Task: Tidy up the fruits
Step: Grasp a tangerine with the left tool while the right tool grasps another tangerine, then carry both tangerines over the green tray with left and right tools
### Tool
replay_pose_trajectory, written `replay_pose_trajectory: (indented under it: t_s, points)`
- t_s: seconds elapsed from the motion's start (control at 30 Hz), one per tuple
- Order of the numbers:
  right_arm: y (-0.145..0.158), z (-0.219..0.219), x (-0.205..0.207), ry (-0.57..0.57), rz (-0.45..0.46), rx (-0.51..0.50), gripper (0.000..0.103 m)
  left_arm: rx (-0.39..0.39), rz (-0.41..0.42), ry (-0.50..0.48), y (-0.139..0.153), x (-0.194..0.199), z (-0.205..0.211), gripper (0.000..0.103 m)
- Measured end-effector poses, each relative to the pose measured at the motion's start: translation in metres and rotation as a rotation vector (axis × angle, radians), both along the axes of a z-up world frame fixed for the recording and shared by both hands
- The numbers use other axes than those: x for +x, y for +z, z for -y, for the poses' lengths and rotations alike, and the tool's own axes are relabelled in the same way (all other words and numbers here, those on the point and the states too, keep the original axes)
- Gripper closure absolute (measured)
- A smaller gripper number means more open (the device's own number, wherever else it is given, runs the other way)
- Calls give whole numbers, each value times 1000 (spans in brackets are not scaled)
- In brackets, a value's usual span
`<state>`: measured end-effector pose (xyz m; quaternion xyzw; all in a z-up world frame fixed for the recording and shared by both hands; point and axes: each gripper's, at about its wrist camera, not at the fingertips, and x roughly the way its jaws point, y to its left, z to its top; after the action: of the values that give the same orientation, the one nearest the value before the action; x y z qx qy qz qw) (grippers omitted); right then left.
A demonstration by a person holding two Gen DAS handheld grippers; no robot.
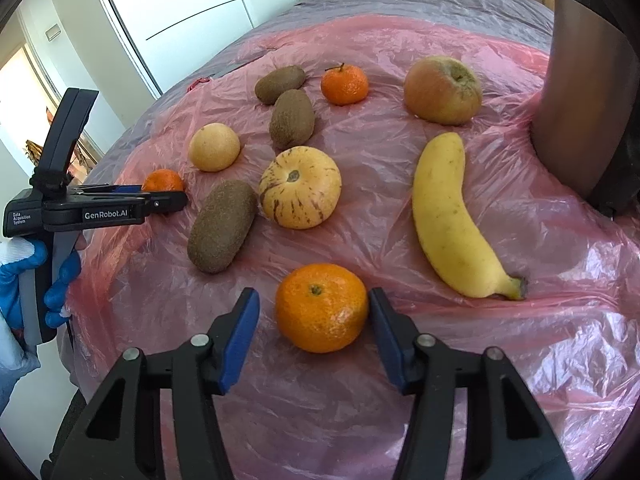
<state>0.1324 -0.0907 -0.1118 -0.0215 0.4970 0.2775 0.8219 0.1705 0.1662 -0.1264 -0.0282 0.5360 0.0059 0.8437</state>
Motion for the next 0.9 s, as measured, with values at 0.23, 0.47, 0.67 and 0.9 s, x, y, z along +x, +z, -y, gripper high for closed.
replay_pose_trajectory:
  t_s: [0.23,0.47,0.67,0.9]
  points:
    - [-8,0,3,-3,-6,-11,56,13,-8,-24,-4,4,7,64]
    - [-6,0,4,8,-7,-13,58,-4,17,1,1,-2,4,64]
    - [10,6,-2,4,7,0,59,-30,68,50,24,-19,-4,65]
    - [48,20,-20,-7,65,16,59,-69,131,58,59,-45,1,65]
